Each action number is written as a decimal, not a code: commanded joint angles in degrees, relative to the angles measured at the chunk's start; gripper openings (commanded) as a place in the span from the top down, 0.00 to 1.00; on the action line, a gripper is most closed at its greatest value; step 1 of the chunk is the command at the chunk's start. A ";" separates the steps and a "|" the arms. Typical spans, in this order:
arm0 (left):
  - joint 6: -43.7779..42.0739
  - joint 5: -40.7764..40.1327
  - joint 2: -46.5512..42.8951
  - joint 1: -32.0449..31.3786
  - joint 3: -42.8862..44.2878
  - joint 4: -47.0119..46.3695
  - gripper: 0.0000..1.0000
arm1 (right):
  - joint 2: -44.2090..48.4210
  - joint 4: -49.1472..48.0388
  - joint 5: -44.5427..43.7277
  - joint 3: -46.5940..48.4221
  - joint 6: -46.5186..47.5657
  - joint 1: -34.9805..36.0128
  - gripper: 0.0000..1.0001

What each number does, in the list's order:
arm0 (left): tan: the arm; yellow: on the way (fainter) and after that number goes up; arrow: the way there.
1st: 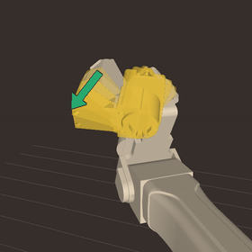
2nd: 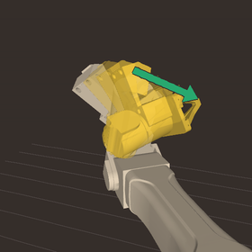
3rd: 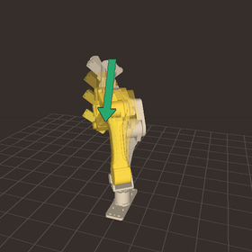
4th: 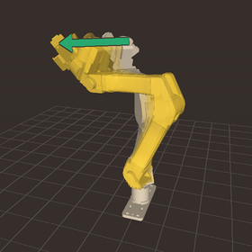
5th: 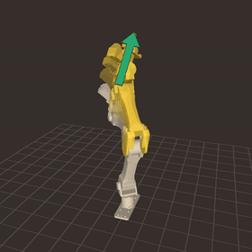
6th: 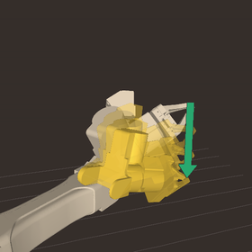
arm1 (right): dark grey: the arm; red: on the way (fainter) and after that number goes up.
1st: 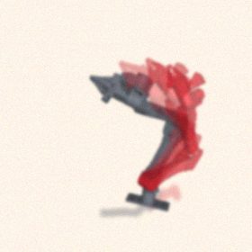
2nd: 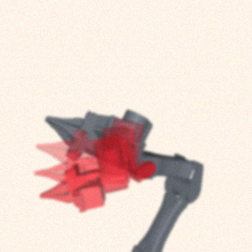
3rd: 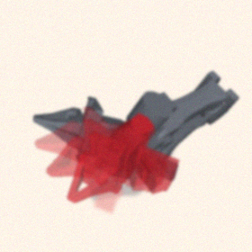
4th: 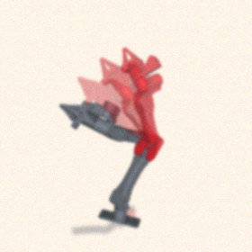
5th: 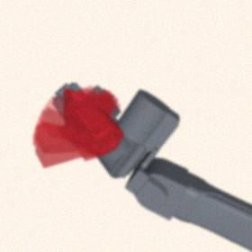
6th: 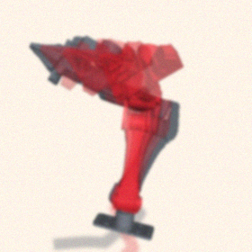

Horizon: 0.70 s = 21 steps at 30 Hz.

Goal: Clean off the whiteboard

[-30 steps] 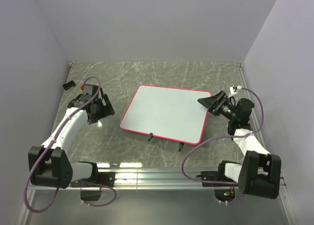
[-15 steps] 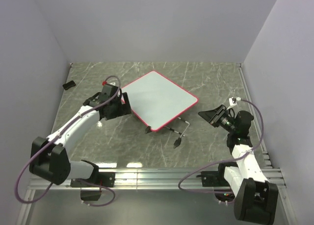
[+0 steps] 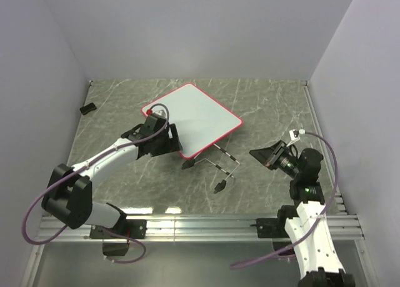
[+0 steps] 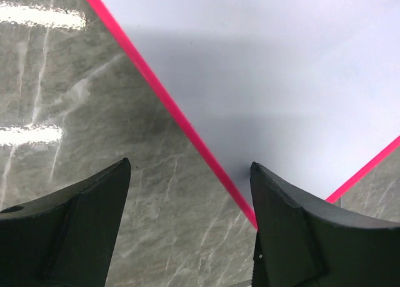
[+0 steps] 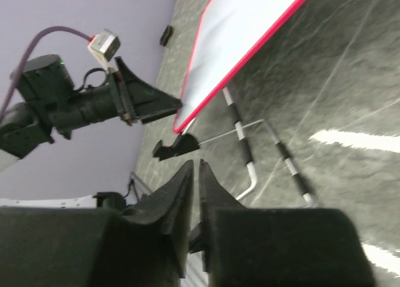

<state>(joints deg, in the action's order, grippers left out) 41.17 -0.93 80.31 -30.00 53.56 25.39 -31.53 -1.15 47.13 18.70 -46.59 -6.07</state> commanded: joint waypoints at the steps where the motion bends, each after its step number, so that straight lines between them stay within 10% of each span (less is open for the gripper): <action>1: 0.58 1.98 -3.75 -0.24 -5.90 -0.33 0.19 | 4.45 5.45 -3.01 2.05 -2.52 4.29 0.84; 6: 0.93 2.42 -5.34 -0.24 -9.53 -1.39 0.19 | 8.15 4.23 -10.30 -0.07 -8.60 11.24 0.18; 21: 1.98 1.10 -19.83 -0.24 -8.29 5.73 0.25 | -11.78 0.36 -33.40 9.85 -10.81 39.61 0.14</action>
<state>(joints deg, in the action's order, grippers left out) 42.85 0.21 61.58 -30.00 46.63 29.82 -39.55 2.11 22.09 23.70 -57.17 28.18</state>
